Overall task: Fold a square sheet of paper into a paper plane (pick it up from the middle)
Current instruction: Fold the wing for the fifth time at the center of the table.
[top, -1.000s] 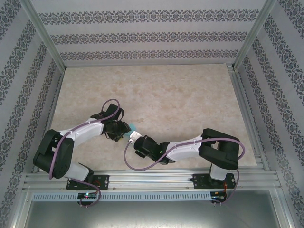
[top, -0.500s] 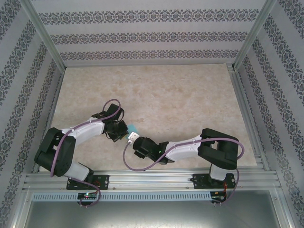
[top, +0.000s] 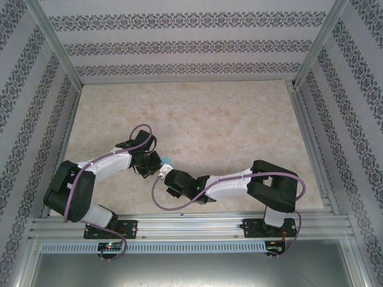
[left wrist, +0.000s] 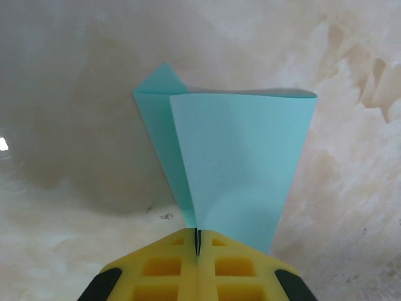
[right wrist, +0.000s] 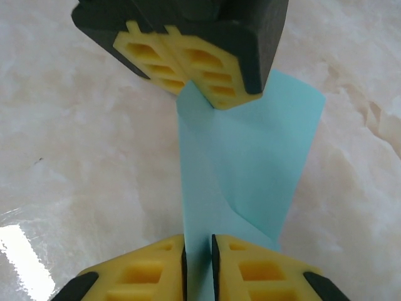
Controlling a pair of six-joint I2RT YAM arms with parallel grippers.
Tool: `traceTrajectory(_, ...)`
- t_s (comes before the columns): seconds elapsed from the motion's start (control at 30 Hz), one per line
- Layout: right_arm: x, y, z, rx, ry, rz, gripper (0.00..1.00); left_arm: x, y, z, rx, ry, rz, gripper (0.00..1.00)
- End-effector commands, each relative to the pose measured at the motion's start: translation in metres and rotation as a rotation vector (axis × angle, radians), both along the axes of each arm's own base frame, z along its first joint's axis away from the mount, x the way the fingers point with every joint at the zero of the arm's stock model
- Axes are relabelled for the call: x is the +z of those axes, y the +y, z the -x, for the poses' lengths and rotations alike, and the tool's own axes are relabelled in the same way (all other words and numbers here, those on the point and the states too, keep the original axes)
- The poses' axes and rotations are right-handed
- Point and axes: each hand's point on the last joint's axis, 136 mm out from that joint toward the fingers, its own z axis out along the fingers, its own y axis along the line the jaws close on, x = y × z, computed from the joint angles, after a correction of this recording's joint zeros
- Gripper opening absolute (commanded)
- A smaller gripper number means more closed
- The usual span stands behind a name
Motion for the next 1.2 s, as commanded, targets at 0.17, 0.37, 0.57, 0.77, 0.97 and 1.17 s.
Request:
traceTrajectory(0.17, -0.007, -0.001, 0.002, -0.028, 0.075, -0.040, 0.06, 0.003, 0.002, -0.004, -0.008, 0.005, -0.007, 0.00)
traceTrajectory(0.37, -0.016, 0.000, 0.007, -0.056, 0.237, -0.142, 0.04, 0.010, 0.004, -0.006, -0.012, -0.025, -0.018, 0.14)
traceTrajectory(0.57, -0.006, 0.002, 0.002, -0.106, 0.366, -0.302, 0.03, 0.033, 0.017, -0.012, -0.016, -0.094, -0.085, 0.38)
traceTrajectory(0.77, 0.001, 0.002, -0.006, -0.137, 0.499, -0.444, 0.02, 0.042, 0.026, -0.006, -0.032, -0.120, -0.122, 0.49)
traceTrajectory(0.97, 0.001, 0.000, -0.014, -0.182, 0.608, -0.536, 0.02, 0.036, 0.008, -0.004, -0.060, -0.140, -0.013, 0.50)
traceTrajectory(1.17, 0.006, 0.000, -0.018, -0.184, 0.642, -0.573, 0.02, 0.036, -0.007, -0.012, -0.082, -0.177, 0.066, 0.58)
